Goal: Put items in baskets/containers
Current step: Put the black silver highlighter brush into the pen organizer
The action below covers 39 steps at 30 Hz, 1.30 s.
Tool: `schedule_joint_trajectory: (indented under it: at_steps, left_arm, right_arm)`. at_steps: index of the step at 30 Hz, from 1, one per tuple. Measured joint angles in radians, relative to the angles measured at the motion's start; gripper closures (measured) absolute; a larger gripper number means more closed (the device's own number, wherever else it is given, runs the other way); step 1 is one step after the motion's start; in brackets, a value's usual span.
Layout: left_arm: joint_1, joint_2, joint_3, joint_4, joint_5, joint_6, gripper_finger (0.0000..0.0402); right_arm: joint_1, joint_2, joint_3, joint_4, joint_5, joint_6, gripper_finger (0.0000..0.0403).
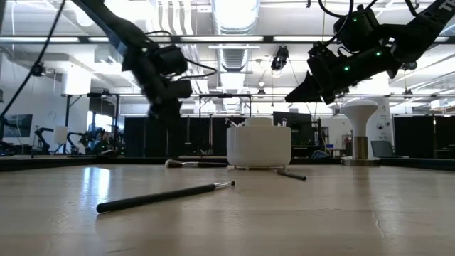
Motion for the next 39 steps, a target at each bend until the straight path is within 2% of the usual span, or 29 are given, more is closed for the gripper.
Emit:
schedule_joint_trajectory:
  at_steps: [7, 14, 24, 35, 39]
  left_arm:
    - [0.001, 0.171, 0.156, -0.039, 0.001, 0.205, 0.0285]
    - [0.002, 0.289, 0.229, -0.086, -0.050, 0.291, 0.0285]
    - [0.019, 0.307, 0.191, -0.080, -0.112, 0.345, 0.0285]
    - [0.029, 0.327, 0.136, -0.040, -0.108, 0.346, 0.0286]
    - [0.029, 0.326, 0.126, -0.054, -0.105, 0.344, 0.0309]
  right_arm:
    - [0.000, 0.000, 0.000, 0.000, -0.014, 0.003, 0.0344]
    - [0.000, 0.000, 0.000, -0.001, -0.019, 0.000, 0.0344]
    - [0.000, 0.000, 0.000, -0.002, -0.019, -0.011, 0.0344]
    - [0.000, 0.000, 0.000, -0.001, -0.020, -0.011, 0.0344]
    - [0.000, 0.000, 0.000, -0.001, -0.020, -0.008, 0.0344]
